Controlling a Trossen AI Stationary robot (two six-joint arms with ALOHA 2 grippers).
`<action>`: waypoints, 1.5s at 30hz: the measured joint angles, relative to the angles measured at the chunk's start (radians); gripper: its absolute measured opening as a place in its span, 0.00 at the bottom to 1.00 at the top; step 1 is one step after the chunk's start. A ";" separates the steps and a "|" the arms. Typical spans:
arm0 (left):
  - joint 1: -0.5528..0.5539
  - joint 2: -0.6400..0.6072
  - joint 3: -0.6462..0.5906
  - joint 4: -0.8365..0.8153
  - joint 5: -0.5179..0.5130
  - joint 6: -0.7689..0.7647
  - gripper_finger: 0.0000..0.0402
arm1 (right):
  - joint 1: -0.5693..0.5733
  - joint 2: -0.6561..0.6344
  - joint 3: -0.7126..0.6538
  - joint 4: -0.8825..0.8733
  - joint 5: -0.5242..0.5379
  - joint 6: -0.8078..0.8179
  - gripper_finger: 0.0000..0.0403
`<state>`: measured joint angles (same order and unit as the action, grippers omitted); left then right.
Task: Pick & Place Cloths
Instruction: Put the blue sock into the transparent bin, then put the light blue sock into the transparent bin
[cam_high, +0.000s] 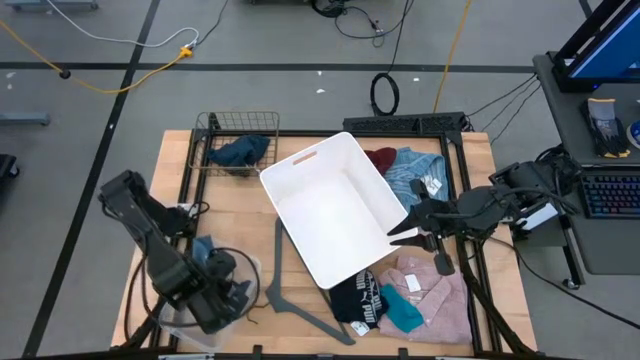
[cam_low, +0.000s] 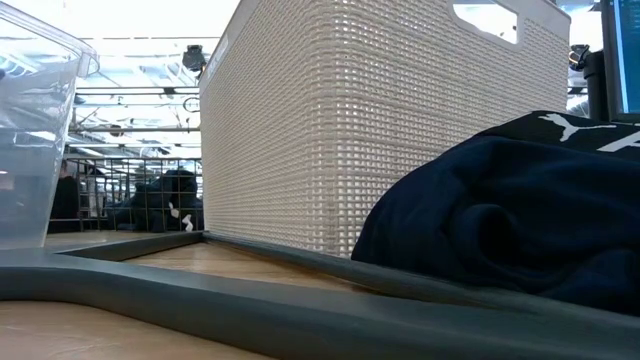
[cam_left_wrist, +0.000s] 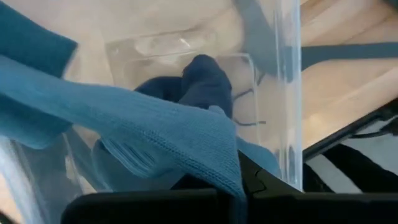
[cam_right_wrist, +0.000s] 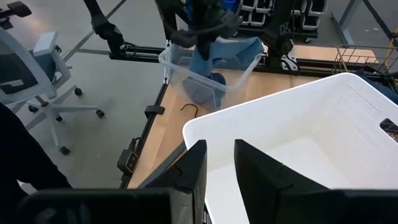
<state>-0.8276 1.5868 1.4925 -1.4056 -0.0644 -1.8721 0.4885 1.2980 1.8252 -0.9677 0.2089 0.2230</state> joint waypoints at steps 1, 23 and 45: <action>0.000 0.013 0.000 0.003 0.010 0.000 0.00 | 0.000 0.000 0.000 0.000 0.000 0.000 0.18; -0.006 0.191 0.000 0.078 0.051 -0.008 0.00 | 0.044 -0.001 0.000 -0.003 -0.005 -0.004 0.18; -0.014 0.058 -0.001 0.059 0.125 -0.017 0.56 | 0.051 -0.052 0.000 -0.025 -0.068 0.021 0.18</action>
<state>-0.8421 1.6448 1.4914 -1.3471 0.0605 -1.8892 0.5396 1.2460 1.8248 -0.9926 0.1405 0.2440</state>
